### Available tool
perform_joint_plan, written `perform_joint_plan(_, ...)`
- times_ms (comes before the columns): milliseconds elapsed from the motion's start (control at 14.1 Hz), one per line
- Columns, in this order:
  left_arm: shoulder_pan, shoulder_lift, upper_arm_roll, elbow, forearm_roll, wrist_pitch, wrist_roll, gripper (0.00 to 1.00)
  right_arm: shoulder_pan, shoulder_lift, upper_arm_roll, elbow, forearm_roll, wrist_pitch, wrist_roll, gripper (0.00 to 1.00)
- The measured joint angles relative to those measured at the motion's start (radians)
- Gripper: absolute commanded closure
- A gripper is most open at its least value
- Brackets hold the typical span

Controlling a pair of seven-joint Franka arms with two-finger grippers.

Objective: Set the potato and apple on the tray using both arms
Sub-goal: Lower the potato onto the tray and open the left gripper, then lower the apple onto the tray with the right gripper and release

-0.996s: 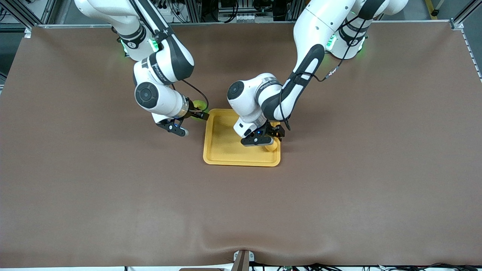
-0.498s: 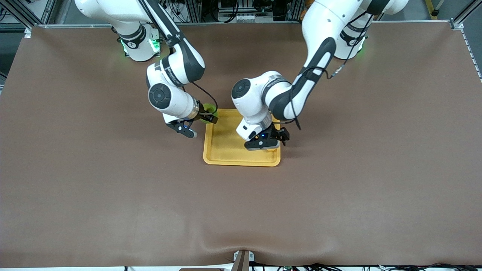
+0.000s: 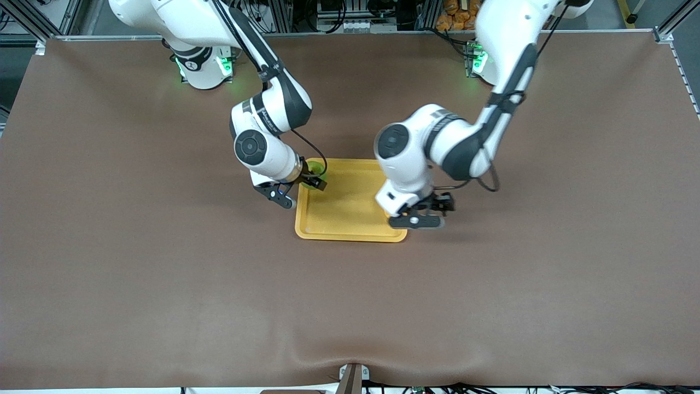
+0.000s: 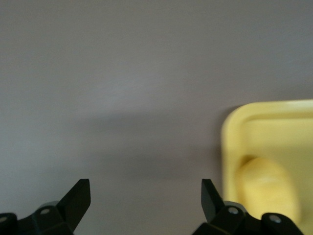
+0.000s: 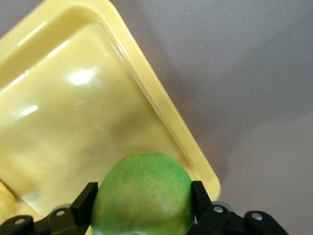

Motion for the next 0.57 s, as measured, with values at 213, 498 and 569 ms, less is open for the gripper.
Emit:
perform_joint_plan(213, 0.104, -0.057, 0.0, -0.013, -0.061, -0.112, 0.22, 0.0, 0.001, 0.057, 0.0, 0.06, 0.0, 0.0, 0.027, 1.0)
perform_joint_plan(498, 0.205, -0.094, -0.001, -0.015, -0.161, -0.226, 0.449, 0.0, 0.009, 0.105, 0.0, 0.071, 0.0, 0.044, 0.03, 0.89)
perform_joint_plan(569, 0.217, -0.097, -0.001, -0.016, -0.172, -0.255, 0.481, 0.0, 0.015, 0.116, 0.001, 0.072, 0.0, 0.054, 0.035, 0.42)
